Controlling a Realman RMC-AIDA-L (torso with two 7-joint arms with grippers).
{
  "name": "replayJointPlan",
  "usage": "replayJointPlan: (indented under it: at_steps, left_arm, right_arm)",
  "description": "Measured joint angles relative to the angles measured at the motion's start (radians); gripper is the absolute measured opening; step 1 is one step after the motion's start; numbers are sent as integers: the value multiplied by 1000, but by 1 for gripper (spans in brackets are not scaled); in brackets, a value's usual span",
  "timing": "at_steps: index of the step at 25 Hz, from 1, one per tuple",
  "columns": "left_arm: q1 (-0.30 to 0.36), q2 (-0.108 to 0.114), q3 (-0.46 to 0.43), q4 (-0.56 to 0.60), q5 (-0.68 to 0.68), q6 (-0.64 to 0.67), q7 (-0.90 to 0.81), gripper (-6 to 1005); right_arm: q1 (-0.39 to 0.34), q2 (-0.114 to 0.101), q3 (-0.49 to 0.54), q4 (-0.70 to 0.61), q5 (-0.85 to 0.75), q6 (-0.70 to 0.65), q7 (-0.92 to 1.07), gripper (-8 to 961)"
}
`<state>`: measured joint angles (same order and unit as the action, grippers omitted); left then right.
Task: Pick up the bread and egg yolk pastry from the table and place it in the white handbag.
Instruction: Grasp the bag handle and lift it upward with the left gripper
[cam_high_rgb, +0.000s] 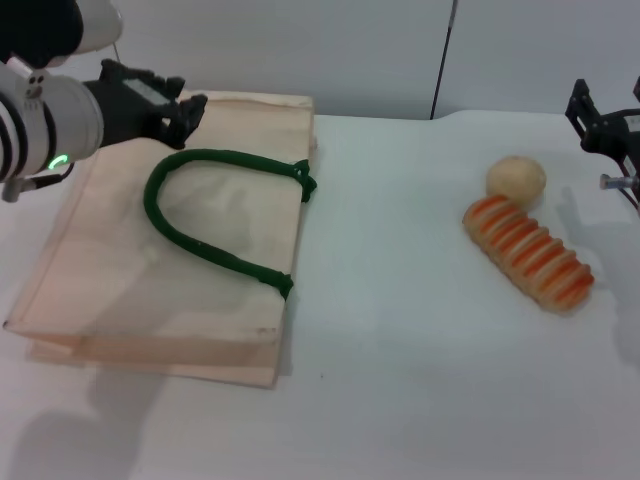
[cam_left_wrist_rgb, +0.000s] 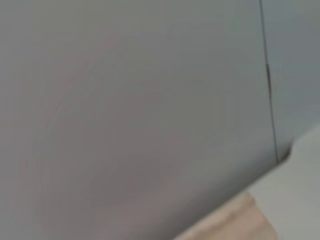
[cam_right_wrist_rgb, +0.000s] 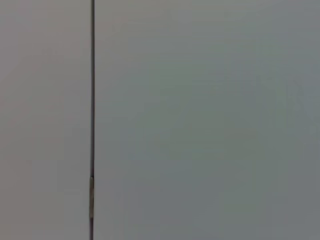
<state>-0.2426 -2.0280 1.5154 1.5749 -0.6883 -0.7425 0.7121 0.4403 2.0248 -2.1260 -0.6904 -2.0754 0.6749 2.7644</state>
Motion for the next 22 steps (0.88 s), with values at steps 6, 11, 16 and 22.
replayJointPlan:
  at_steps: [6, 11, 16, 22]
  left_arm:
    - [-19, -1, -12, 44, 90, -135, -63, 292]
    - [-33, -1, -8, 68, 160, -222, -235, 403]
    - [-42, -2, -6, 68, 189, -250, -351, 542]
    - [-58, -3, -4, 52, 254, -281, -431, 541]
  right_arm:
    - [2, 0, 0, 0, 0, 0, 0, 745]
    - [2, 0, 0, 0, 0, 0, 2, 745]
    - [5, 0, 2, 0, 0, -2, 3, 745]
    - [10, 0, 2, 0, 0, -11, 4, 745]
